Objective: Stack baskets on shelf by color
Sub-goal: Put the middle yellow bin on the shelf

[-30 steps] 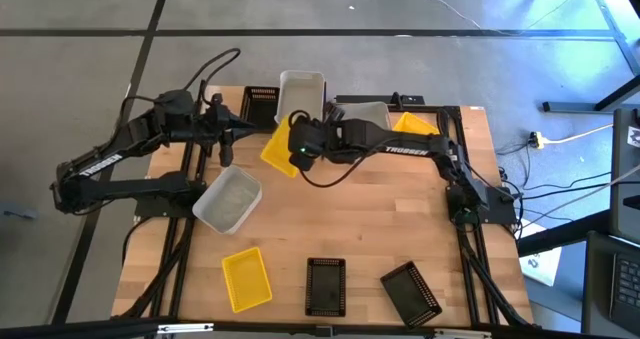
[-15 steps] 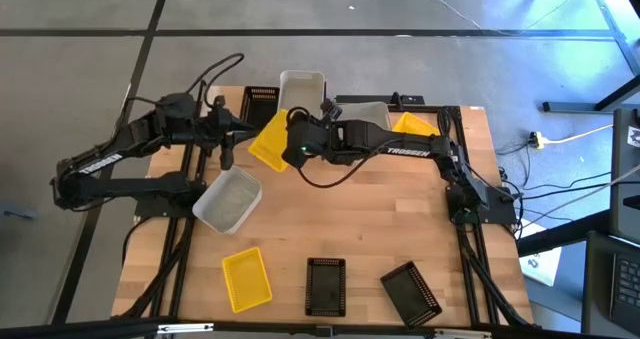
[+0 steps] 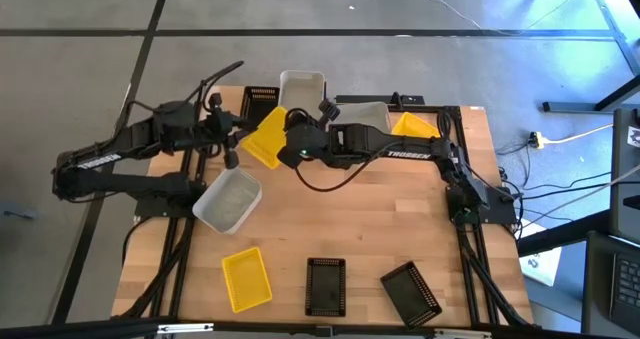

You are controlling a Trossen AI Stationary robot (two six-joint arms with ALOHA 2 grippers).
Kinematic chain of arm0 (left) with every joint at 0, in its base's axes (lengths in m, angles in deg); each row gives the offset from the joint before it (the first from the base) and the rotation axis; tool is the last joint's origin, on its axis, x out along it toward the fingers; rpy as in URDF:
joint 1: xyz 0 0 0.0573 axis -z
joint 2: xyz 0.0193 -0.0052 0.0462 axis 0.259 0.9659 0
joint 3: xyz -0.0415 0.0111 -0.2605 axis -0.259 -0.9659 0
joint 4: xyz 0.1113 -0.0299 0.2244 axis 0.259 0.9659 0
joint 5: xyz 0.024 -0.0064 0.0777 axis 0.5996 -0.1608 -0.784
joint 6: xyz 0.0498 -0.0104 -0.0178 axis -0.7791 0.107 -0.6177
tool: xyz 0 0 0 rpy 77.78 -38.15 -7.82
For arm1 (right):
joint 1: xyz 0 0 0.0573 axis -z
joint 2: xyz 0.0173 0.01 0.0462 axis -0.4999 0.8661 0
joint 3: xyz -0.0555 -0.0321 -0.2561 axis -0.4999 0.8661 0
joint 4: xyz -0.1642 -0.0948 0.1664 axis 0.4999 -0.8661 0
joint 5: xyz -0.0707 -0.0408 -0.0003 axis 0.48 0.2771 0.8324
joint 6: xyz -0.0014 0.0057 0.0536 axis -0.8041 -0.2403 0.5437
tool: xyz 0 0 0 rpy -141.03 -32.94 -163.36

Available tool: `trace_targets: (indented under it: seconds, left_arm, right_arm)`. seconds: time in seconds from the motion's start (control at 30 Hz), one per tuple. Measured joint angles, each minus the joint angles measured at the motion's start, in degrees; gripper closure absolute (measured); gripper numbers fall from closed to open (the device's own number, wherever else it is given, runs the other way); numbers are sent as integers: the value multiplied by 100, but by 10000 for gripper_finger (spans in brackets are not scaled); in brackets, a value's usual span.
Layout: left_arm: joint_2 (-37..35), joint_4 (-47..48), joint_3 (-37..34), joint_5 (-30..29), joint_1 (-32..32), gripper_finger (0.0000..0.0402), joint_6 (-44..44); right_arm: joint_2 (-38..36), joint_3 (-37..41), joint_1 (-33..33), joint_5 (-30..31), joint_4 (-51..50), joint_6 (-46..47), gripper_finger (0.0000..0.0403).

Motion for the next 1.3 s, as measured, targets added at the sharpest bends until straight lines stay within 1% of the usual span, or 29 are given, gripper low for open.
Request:
trace_targets:
  seconds: [0.2,0.4,0.53,0.73,0.97,1.13,1.3]
  left_arm:
    - [0,-64,0,-304,186,335,-21]
    - [49,-71,0,-319,290,335,18]
    - [73,-124,-2,-329,304,335,303]
    - [62,-301,-2,-297,307,335,304]
    - [78,-290,-1,-346,305,335,282]
    - [154,-276,-2,-573,305,335,305]
    - [282,-276,-2,-599,305,335,503]
  right_arm:
    - [0,0,-2,-24,10,2,403]
    - [0,0,0,-19,81,-15,403]
    - [0,0,0,-18,79,-33,403]
    - [0,0,0,-20,111,-28,403]
    - [0,0,0,-19,101,-31,403]
    - [0,0,0,-17,95,-33,403]
    - [-4,0,1,-11,90,-33,403]
